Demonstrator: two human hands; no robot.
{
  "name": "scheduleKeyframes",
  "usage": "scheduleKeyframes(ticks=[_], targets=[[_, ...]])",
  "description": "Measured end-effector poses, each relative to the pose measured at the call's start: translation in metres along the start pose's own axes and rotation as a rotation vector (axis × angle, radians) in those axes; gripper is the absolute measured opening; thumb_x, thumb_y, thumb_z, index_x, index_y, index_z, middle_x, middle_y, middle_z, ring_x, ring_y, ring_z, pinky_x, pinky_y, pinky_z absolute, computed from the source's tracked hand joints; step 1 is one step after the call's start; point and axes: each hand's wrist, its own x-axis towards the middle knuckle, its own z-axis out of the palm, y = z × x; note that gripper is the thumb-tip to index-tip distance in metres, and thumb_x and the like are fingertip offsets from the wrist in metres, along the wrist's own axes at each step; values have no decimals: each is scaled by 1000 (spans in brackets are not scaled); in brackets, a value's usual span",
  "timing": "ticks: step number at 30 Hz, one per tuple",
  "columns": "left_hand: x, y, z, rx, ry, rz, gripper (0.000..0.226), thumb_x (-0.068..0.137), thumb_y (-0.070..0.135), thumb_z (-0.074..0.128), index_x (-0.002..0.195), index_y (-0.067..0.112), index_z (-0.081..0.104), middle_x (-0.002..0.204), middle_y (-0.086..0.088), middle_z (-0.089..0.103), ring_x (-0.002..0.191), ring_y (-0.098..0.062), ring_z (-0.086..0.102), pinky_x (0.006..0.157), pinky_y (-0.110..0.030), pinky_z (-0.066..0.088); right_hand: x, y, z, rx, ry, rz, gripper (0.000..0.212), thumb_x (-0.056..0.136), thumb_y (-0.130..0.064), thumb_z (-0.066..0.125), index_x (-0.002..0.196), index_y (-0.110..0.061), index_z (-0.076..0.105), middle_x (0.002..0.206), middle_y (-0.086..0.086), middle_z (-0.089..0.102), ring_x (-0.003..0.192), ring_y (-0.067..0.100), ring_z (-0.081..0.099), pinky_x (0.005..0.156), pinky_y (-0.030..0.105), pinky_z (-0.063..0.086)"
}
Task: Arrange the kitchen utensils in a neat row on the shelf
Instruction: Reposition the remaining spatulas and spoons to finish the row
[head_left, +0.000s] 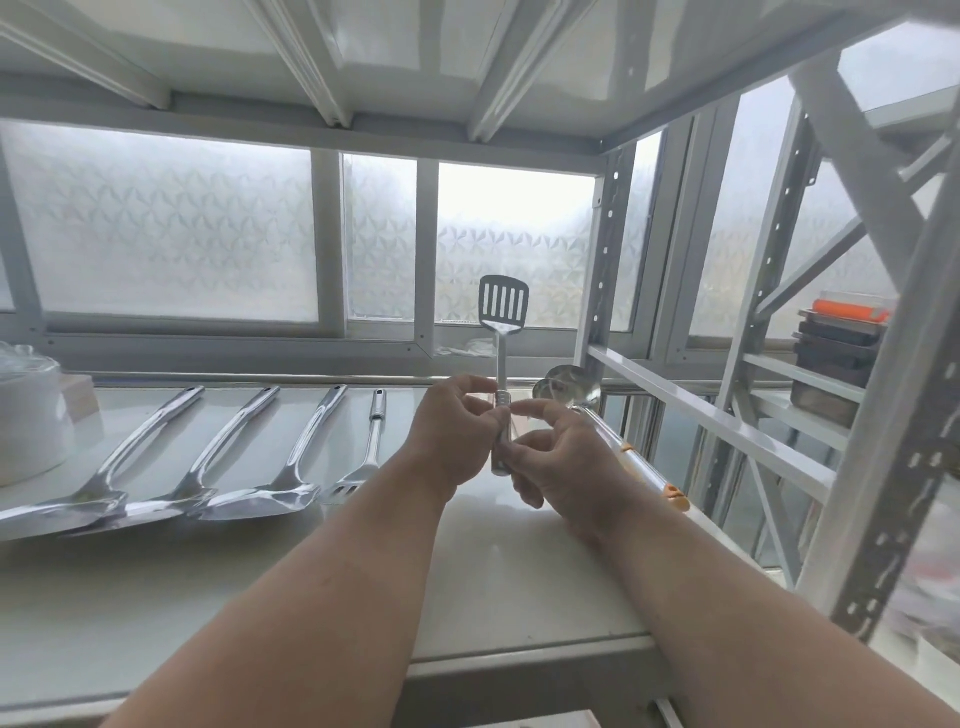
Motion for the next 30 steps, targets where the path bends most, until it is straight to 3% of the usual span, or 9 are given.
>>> scheduleKeyframes(ticks=[8,11,16,23,28,30], targets=[[-3,-5,-4,164,-4,-114,22,86,24,83,107,22,74,90,-2,80,89,-23,78,94,-43,61,-2,0,0,-105,-93,61,22,94,-2,68,116,-4,66,75,15,72,52,20,53,49,29,43],[-3,-8,-7,148,0,-206,23,76,26,84,95,22,73,91,-6,81,89,-28,80,91,-48,64,-3,-1,2,-141,-94,84,17,94,-2,67,110,-6,70,74,14,73,54,18,54,49,28,44],[-2,-12,-6,255,40,-205,12,83,9,81,77,16,74,85,-12,79,86,-33,79,84,-50,66,-2,2,4,-273,-35,101,16,90,-3,65,95,-16,74,78,20,75,59,22,59,54,31,49],[-5,-7,-7,387,24,-210,4,85,11,79,82,11,82,82,-10,80,85,-29,78,74,-35,62,-6,-3,5,-365,-59,88,19,87,-6,63,81,-12,80,70,20,69,53,21,55,49,26,47],[-5,-5,-6,473,-13,-204,7,82,10,76,78,3,77,68,-9,73,62,-24,59,60,-28,54,-9,-7,8,-410,-61,70,13,83,-13,70,81,-19,81,75,13,76,56,18,59,50,26,49],[-5,-6,-6,461,-23,-206,9,81,10,78,87,16,76,79,-2,72,74,-21,67,71,-27,60,-11,-9,8,-412,-72,83,11,81,-15,70,84,-19,80,73,10,76,55,20,58,50,27,49]])
